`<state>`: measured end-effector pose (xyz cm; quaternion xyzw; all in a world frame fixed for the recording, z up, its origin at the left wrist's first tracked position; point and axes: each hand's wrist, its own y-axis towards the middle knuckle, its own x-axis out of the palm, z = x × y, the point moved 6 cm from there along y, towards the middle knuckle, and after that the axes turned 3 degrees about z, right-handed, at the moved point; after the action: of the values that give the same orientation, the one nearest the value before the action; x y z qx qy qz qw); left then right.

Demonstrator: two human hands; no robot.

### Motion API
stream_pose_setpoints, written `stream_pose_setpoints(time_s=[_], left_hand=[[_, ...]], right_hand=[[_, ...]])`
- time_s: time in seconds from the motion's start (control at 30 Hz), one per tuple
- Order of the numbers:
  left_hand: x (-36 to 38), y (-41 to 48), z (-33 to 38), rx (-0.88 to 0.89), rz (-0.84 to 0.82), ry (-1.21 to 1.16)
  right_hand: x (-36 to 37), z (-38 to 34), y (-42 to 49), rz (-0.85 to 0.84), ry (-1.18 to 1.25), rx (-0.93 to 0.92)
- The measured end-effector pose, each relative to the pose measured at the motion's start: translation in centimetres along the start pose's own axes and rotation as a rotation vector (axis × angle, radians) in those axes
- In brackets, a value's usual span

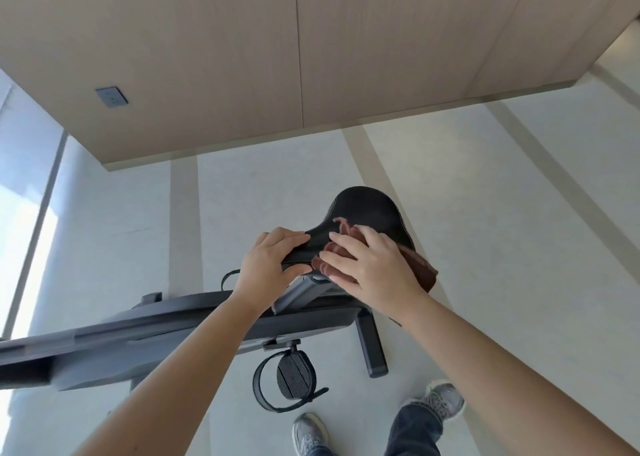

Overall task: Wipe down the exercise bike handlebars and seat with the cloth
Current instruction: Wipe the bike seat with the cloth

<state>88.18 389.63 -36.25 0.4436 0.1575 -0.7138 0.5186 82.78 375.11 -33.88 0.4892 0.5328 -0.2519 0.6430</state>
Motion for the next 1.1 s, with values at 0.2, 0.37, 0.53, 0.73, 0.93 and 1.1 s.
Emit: stream_pose_setpoints(time_s=[0.2,0.37,0.53,0.73,0.93,1.1], left_hand=[[-0.2,0.0,0.1,-0.063,0.003,-0.055],[-0.3,-0.3,-0.6,-0.174,0.032,-0.095],[-0.6,-0.5,-1.5,-0.222,0.036,-0.141],[-1.0,-1.2,-2.0,-0.25,-0.015,-0.204],[-1.3,-1.3,-2.4,-0.276,0.003,-0.266],[-1.2,-1.0,-2.8,-0.303,-0.018,-0.245]], right_hand=[[-1.5,2.6,-4.5,0.04,0.051,-0.05],[0.1,-0.1,1.4,-0.027,0.085,-0.041],[1.6,-0.5,3.8,-0.193,0.173,-0.07],[-0.3,1.8,0.9,-0.126,0.12,-0.072],[2.7,-2.6,5.9,-0.213,0.2,-0.115],[0.9,0.3,1.9,-0.177,0.132,-0.184]])
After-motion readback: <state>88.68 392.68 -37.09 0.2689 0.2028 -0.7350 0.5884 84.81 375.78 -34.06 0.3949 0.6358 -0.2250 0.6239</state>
